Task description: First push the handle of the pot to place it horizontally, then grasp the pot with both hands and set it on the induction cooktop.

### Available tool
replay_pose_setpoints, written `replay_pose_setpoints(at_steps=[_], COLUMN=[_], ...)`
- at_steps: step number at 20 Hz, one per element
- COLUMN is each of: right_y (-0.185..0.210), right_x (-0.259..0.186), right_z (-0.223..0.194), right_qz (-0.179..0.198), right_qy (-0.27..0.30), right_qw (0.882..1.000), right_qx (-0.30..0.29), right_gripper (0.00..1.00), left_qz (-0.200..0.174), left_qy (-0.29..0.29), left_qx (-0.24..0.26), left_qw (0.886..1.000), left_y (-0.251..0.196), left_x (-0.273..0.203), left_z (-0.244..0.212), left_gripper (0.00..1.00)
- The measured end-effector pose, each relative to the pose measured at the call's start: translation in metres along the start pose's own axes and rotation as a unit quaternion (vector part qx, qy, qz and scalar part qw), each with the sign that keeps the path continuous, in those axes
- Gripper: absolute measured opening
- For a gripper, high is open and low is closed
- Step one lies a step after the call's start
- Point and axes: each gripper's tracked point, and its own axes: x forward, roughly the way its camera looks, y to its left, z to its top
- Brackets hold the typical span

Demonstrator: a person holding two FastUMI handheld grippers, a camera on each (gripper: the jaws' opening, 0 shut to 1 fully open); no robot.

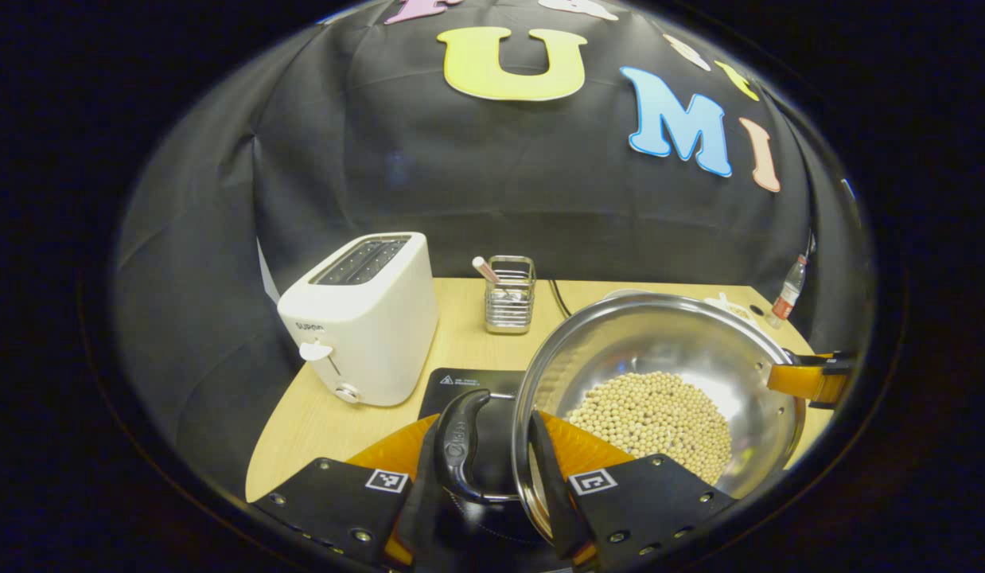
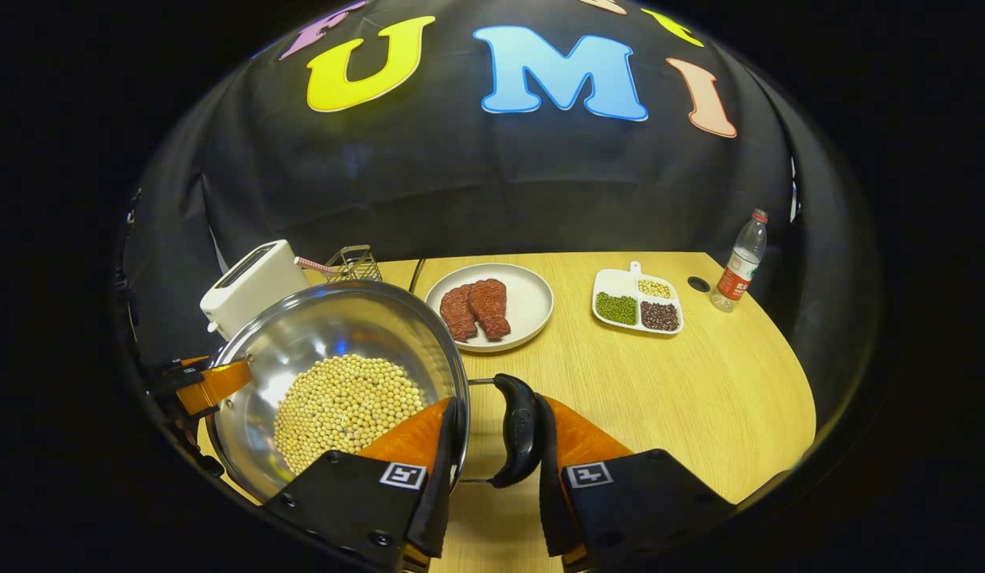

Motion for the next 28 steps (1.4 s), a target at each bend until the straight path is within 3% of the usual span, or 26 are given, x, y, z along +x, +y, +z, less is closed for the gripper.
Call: replay_pose_setpoints(at_steps=[1,2,14,22,23,24,28], right_y=[0.004,0.008,0.052,0.062,0.062,0.062,0.068], right_x=[0.001,0.003,0.020,0.027,0.028,0.028,0.024], right_z=[0.000,-0.001,-0.008,-0.015,-0.016,-0.014,-0.015], right_qz=[0.001,0.002,0.018,0.020,0.021,0.023,0.045], right_qy=[0.001,0.002,0.014,0.019,0.021,0.017,0.002], right_qw=[1.000,1.000,1.000,1.000,1.000,1.000,0.999], right_qx=[0.001,0.002,0.006,0.009,0.009,0.006,-0.005], right_gripper=[0.49,0.49,0.46,0.49,0.46,0.52,0.58], left_qz=[0.001,0.001,0.010,0.014,0.014,0.015,0.019], left_qy=[0.001,0.001,0.011,0.016,0.016,0.016,-0.005], left_qx=[0.001,0.002,-0.003,-0.008,-0.006,-0.007,-0.020], left_qw=[1.000,1.000,1.000,1.000,1.000,1.000,1.000], left_y=[0.004,0.009,0.056,0.069,0.069,0.069,0.066], left_x=[0.002,0.004,0.018,0.020,0.021,0.022,0.019], left_z=[0.000,0.000,-0.007,-0.019,-0.020,-0.020,-0.019], left_gripper=[0.58,0.61,0.58,0.58,0.58,0.61,0.67])
